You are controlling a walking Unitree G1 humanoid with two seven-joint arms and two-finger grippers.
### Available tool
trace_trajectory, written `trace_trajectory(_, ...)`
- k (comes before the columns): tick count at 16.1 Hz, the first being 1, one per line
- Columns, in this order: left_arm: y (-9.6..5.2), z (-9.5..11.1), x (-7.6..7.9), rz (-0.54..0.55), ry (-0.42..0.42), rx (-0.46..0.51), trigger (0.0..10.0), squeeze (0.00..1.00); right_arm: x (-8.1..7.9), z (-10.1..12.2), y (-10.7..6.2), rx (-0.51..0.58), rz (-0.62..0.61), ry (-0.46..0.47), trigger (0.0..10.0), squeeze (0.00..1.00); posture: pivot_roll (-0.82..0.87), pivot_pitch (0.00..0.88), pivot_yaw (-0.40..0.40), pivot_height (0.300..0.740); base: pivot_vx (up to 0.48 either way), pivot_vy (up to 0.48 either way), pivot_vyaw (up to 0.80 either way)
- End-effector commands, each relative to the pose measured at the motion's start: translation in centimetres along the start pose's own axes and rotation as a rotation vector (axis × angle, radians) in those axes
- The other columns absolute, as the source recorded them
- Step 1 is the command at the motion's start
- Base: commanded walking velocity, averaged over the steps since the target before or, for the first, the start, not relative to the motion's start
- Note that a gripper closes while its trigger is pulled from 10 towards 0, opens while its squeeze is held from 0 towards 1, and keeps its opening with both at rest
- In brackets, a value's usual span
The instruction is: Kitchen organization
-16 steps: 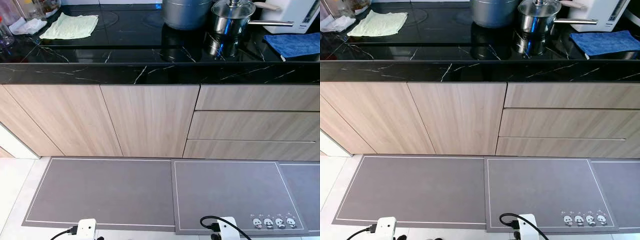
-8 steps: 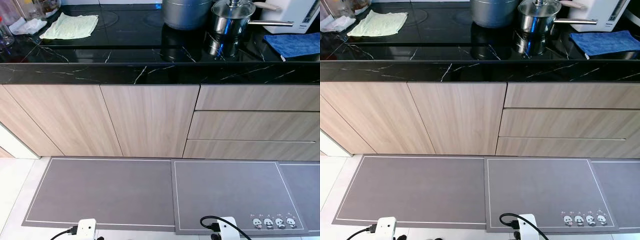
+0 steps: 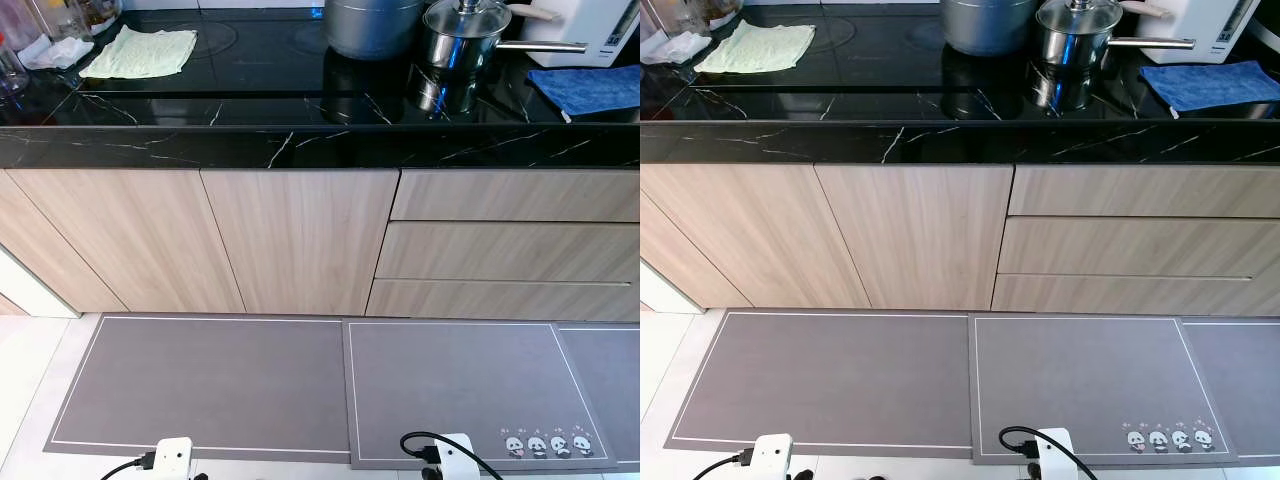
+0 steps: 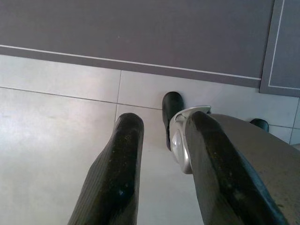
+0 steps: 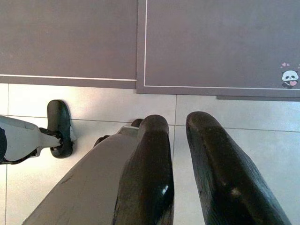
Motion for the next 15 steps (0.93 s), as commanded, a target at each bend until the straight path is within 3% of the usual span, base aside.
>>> trace_trajectory(1,-0.57,-0.82,-3.02,0.013,0.031,-0.063,10.0,0.00,-1.08,4.29,1.06,0.024,0.092,0.080,10.0,0.00,0.06,0.079,-0.033,0.740,0.000,0.000,0.00)
trace_trajectory(8,-0.57,-0.82,-3.02,0.013,0.031,-0.063,10.0,0.00,-1.08,4.29,1.06,0.024,0.092,0.080,10.0,0.00,0.06,0.079,-0.033,0.740,0.000,0.000,0.00)
trace_trajectory(10,-0.39,-0.72,-2.46,0.018,0.082,-0.070,10.0,0.00,-1.32,4.03,1.03,0.014,0.107,0.043,10.0,0.00,0.05,0.045,-0.035,0.740,0.000,0.000,0.00)
trace_trajectory(15,-0.35,-0.90,-2.05,0.008,0.067,-0.079,10.0,0.00,-1.37,4.07,1.03,0.012,0.114,0.042,10.0,0.00,0.05,0.055,-0.037,0.740,0.000,0.000,0.00)
Point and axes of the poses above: a point about 5 cm out from each wrist's last joint towards the gripper, its own y axis pointing out of the wrist towards the gripper, its own z axis along the axis of the wrist's last joint, x = y × z, the point moved 3 cm from there along y, pointing out of the wrist towards the gripper, and after that the axes turned 6 degrees about -y, right-handed, at the moved point
